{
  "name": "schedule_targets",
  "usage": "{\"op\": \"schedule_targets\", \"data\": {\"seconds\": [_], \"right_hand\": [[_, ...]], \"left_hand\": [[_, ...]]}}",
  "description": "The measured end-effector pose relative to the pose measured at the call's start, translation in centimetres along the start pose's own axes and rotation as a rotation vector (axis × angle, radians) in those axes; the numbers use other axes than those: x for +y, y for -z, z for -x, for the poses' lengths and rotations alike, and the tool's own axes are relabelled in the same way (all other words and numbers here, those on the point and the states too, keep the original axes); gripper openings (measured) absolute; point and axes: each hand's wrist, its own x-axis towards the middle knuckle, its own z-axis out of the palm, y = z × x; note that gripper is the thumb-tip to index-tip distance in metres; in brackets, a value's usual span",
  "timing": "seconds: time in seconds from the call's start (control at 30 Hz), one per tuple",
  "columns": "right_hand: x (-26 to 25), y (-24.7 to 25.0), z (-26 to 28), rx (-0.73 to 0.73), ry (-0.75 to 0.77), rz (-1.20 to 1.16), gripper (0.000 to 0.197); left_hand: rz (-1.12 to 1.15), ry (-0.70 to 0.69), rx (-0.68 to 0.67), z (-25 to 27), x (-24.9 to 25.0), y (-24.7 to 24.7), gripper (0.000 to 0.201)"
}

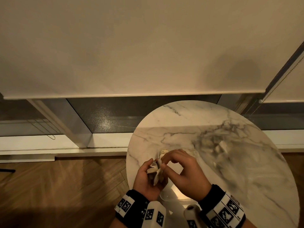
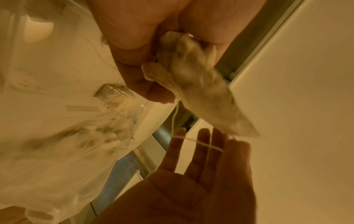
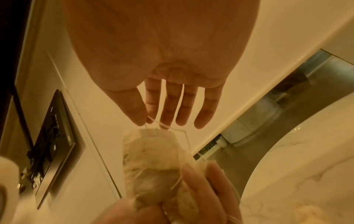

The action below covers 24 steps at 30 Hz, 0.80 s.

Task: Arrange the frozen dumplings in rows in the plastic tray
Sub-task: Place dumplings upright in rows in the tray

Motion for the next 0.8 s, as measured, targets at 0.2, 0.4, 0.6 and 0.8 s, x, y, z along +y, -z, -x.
{"op": "schedule_targets", "data": {"seconds": [0.2,0.4,0.6,0.8], "right_hand": [[-0.9,0.6,-0.5,0.046,-0.272,-0.606,0.016],[-0.3,0.5,-1.3,0.219,-0.655,-0.887,0.018],[2.7,0.9,-0.7,0.236,-1.046,-1.195,0.013],[7.9,0.7,0.6,0.247,-1.048,-0.686,0.03]], "left_hand": [[0.072,0.038,0.041,0.0,-0.2,-0.5,0.027],[0.114,0.038,0.043,-0.2,-0.1,0.0,0.024],[0.191,0.071,-0.007,-0.4,0.3,0.9,0.025],[0.176,0.043,0.001,-0.3,0.6,1.5,0.023]]}}
